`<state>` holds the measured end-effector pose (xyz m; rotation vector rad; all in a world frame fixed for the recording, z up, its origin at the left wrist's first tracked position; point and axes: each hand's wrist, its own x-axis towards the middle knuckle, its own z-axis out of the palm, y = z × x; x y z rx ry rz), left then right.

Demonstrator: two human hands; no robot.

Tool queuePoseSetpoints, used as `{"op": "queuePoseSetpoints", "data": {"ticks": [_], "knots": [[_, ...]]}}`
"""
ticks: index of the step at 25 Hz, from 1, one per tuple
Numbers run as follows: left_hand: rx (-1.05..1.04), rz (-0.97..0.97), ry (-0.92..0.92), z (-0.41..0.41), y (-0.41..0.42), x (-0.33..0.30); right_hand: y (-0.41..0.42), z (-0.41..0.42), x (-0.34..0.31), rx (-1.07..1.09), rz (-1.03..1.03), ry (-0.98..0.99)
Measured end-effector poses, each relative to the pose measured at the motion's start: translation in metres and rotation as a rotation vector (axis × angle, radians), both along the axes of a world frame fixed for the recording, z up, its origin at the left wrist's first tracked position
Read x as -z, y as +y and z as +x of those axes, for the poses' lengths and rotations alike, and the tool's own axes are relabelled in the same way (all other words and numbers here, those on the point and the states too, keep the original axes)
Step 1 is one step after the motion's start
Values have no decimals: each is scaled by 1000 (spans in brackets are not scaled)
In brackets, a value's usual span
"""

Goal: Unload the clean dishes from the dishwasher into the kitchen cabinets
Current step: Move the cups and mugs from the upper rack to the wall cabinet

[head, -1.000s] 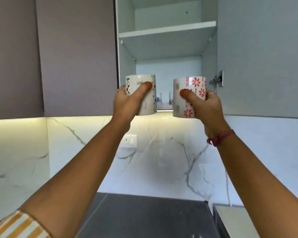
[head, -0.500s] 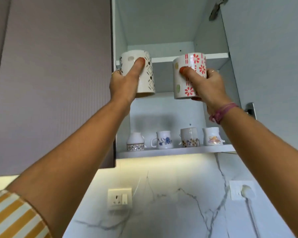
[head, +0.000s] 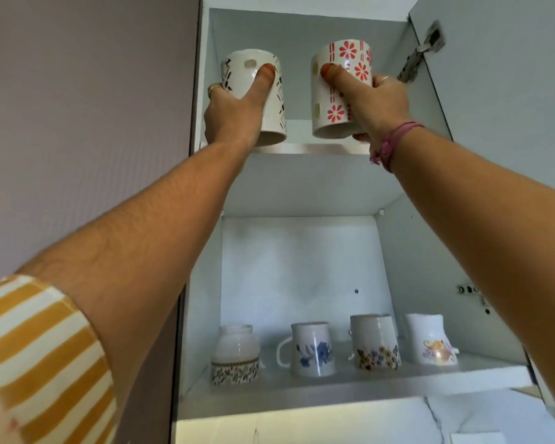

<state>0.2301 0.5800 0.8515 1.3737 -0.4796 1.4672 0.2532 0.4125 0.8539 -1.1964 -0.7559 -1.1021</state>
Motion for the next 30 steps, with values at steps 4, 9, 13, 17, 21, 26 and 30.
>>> {"op": "queuePoseSetpoints", "data": {"ticks": [4,9,13,17,21,26,30], "knots": [[-104,80,-30,6,-14,-32,0,16,-26,4,-6,3],[-249,103,28,28,-17,-46,-2,37,-36,24,-13,20],[-389,81,105,48,-14,-47,-3,59,-37,84,-44,28],[-411,86,136,58,-6,-53,0,71,-37,191,-96,30],[-456,90,188,64,-3,-59,5,77,-44,291,-145,51],[-573,155,271,79,-3,-63,5,85,-52,397,-169,124],[-597,166,393,88,-2,-73,12,89,-48,577,-226,148]]}}
